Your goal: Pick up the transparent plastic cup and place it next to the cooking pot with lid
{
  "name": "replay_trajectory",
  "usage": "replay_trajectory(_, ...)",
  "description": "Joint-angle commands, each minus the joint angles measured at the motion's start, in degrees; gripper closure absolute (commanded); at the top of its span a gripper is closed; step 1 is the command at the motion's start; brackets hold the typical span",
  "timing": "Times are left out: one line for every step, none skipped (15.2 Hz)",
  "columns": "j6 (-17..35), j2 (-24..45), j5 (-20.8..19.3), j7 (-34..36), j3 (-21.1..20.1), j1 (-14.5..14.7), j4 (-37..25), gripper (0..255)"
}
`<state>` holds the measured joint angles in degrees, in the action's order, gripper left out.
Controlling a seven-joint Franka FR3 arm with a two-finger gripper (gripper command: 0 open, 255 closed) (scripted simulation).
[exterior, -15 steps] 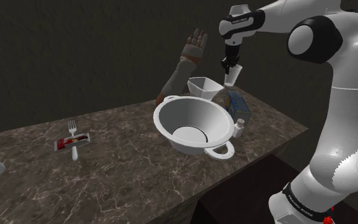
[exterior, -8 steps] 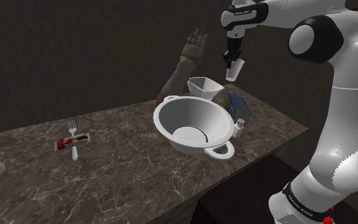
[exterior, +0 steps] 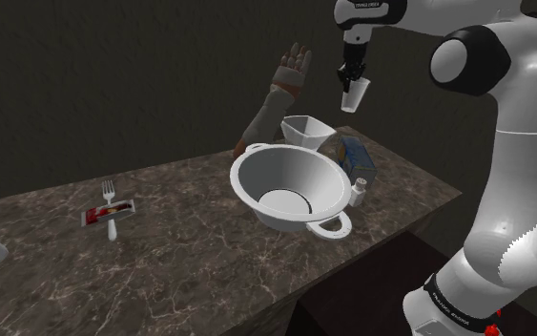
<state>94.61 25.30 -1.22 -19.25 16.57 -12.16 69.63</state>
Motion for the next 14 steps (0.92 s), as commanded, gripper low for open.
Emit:
replay_trajectory(-1.7,0.2,0.1,-0.2,0.0,-0.2,-2.0,255)
replay_trajectory(-2.6,0.5,0.1,-0.3,0.0,-0.3,-3.1,255)
replay_trajectory(-3.6,0.8,0.2,-0.4,0.0,-0.4,-4.3,255)
replay_trajectory(-4.5,1.1,0.3,-0.5,0.1,-0.5,-5.6,255)
replay_trajectory(-5.5,1.4,0.4,-0.6,0.1,-0.7,-6.9,255)
replay_trajectory(-4.6,-0.6,-0.2,0.5,-0.1,0.6,-3.9,255)
replay_trajectory(-3.8,-2.5,-0.8,1.8,-0.3,1.9,-1.1,255)
replay_trajectory(-3.1,-4.3,-1.3,3.0,-0.5,3.0,1.4,255)
replay_trajectory(-2.6,-5.9,-1.8,4.3,-0.8,4.2,3.7,255)
replay_trajectory(-2.1,-7.4,-2.3,5.6,-1.1,5.2,5.8,255)
replay_trajectory(-1.7,-8.9,-2.8,6.9,-1.4,6.3,7.8,255)
replay_trajectory(-1.3,-10.2,-3.2,8.2,-1.8,7.3,9.6,255)
replay_trajectory(-1.0,-11.5,-3.6,9.5,-2.2,8.2,11.3,255)
replay_trajectory(-0.8,-12.7,-4.0,10.8,-2.7,9.1,12.9,255)
